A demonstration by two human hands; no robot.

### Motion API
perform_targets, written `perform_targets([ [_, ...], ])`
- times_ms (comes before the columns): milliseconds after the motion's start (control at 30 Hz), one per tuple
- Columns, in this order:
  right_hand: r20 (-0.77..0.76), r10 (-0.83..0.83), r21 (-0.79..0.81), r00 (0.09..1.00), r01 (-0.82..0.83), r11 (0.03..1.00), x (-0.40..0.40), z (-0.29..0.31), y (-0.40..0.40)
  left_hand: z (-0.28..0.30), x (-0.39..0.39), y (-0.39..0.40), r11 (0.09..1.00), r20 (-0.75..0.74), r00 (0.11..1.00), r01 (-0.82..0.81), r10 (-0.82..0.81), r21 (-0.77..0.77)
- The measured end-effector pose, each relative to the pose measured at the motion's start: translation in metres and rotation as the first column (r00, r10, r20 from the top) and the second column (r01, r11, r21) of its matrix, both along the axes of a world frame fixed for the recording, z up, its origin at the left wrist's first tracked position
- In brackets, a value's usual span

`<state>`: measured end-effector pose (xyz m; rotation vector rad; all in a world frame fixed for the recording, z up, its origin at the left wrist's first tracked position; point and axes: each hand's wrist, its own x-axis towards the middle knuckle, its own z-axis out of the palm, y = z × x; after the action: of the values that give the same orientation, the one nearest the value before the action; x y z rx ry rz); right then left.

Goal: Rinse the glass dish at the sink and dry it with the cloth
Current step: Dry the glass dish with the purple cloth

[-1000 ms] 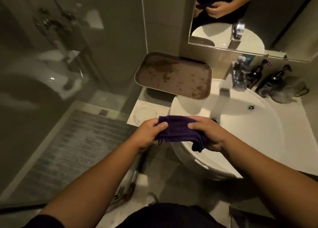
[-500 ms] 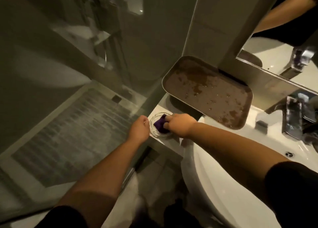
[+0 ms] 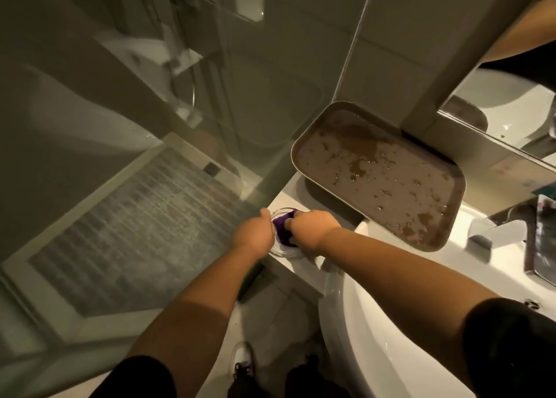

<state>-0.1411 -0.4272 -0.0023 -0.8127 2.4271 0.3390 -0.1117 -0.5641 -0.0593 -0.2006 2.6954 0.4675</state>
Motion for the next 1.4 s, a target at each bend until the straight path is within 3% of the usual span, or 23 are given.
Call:
perform_targets([
  [133,-0.020,-0.258,-0.098,0.966,0.255,0.962,0.022,-0.009,-0.019,-0.007,0.023,0.004,0.975,-0.012,0.977,-0.213,0.214,0.064],
  [233,-0.010,-0.297,-0.122,0.955,0.293,0.948,0.025,-0.009,-0.025,-0.010,0.042,0.007,0.901,-0.020,0.914,-0.396,0.405,0.179],
  [300,0.007,-0.201,-0.072,0.979,0.201,0.977,0.019,-0.005,-0.020,-0.011,0.040,0.001,0.918,-0.018,0.930,-0.358,0.366,0.174],
  [400,0.015,0.008,-0.003,1.000,-0.008,1.000,0.003,0.002,-0.011,-0.006,0.014,-0.014,0.996,-0.024,0.997,-0.075,0.076,0.047],
  [533,0.015,0.137,0.025,0.990,-0.138,0.990,-0.018,0.003,-0.003,0.001,-0.014,-0.013,0.987,0.012,0.987,0.161,-0.161,-0.020],
  [633,-0.026,0.038,-0.003,0.999,-0.038,0.999,-0.015,0.000,-0.003,-0.003,-0.011,-0.004,0.995,-0.020,0.995,0.092,-0.093,-0.043],
  [667,-0.040,-0.067,-0.056,0.997,0.065,0.996,-0.008,-0.004,-0.006,-0.005,-0.007,-0.002,0.998,-0.036,0.998,0.053,-0.054,-0.035],
  [767,0.014,-0.467,-0.176,0.884,0.462,0.869,0.010,-0.016,-0.018,-0.010,0.010,0.006,0.994,-0.085,0.991,-0.106,0.108,0.031],
  [833,0.082,-0.542,-0.174,0.837,0.547,0.819,0.016,-0.019,-0.024,-0.012,0.023,0.012,0.973,-0.085,0.971,-0.220,0.225,0.065],
  [933,0.115,-0.497,-0.159,0.860,0.509,0.846,0.014,-0.017,-0.020,-0.014,0.028,0.011,0.960,-0.057,0.961,-0.263,0.269,0.102],
  [1167,0.118,-0.185,-0.067,0.976,0.193,0.979,-0.010,0.004,-0.010,-0.003,-0.017,-0.010,0.984,-0.019,0.986,0.162,-0.164,-0.079],
  [1267,0.069,-0.200,-0.070,0.977,0.204,0.976,-0.011,0.003,-0.009,-0.004,-0.013,-0.002,0.996,-0.010,0.997,0.070,-0.070,-0.061],
  [1400,0.048,-0.437,-0.111,0.898,0.440,0.891,0.002,-0.006,-0.017,-0.010,0.012,0.018,0.972,-0.071,0.973,-0.215,0.221,0.094],
])
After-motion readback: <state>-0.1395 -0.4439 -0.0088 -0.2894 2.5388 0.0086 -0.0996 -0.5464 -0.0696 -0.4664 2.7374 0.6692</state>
